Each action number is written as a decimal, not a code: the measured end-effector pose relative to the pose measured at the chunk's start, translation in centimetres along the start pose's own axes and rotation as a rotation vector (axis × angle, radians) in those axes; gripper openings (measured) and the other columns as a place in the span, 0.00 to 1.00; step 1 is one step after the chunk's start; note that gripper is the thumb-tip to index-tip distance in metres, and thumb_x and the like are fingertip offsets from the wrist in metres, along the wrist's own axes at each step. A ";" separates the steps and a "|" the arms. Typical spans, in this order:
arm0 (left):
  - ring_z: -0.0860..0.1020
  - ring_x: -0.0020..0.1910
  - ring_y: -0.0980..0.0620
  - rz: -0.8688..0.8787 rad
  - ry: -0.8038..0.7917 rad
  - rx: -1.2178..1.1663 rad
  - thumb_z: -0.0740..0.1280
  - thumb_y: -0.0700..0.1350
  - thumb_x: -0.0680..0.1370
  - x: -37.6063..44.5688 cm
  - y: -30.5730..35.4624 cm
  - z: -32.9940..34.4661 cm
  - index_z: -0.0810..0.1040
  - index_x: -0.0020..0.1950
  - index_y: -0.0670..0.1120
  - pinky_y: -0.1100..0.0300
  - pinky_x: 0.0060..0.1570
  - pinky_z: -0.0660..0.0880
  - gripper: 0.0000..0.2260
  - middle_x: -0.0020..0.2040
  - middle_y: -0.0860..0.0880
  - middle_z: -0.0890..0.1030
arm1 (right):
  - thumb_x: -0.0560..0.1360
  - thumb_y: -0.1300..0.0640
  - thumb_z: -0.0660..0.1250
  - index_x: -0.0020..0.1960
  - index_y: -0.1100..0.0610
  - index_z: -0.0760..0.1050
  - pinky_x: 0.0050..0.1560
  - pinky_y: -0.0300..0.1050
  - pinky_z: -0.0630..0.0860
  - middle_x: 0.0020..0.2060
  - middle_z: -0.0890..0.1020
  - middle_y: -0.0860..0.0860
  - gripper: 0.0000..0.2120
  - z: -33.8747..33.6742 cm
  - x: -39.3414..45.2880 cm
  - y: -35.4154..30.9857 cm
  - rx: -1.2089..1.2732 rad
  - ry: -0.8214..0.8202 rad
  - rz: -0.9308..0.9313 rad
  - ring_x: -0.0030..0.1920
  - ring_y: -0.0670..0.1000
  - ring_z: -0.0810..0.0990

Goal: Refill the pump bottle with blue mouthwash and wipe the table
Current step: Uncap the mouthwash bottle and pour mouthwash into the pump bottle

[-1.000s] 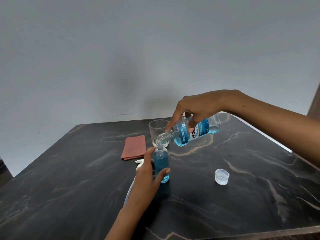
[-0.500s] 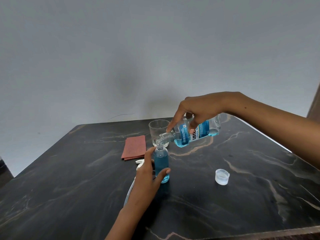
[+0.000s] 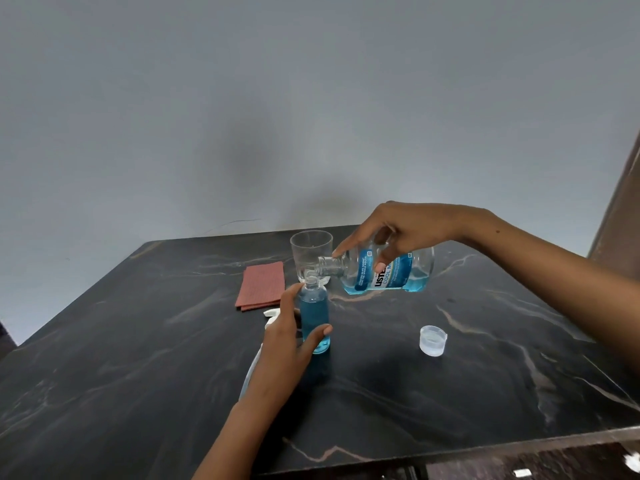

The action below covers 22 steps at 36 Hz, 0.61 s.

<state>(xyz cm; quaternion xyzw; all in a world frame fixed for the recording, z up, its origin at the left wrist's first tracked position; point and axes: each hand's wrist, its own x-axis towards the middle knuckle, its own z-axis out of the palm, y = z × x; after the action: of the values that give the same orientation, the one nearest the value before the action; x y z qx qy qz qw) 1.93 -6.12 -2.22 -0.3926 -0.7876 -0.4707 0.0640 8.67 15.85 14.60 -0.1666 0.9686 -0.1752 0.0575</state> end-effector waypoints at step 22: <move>0.79 0.50 0.50 0.012 0.038 -0.021 0.70 0.50 0.72 -0.2 0.7 -0.1 0.58 0.70 0.51 0.55 0.53 0.78 0.31 0.58 0.43 0.79 | 0.68 0.65 0.74 0.60 0.54 0.71 0.54 0.51 0.80 0.54 0.82 0.55 0.24 9.4 -3.6 2.8 0.838 0.788 0.109 0.53 0.55 0.82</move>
<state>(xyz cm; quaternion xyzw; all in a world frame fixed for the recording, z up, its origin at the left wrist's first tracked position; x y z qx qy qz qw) 2.50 -6.14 -1.72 -0.3889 -0.7791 -0.4856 0.0775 12.77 16.53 4.99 -0.0016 0.7719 -0.5897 -0.2376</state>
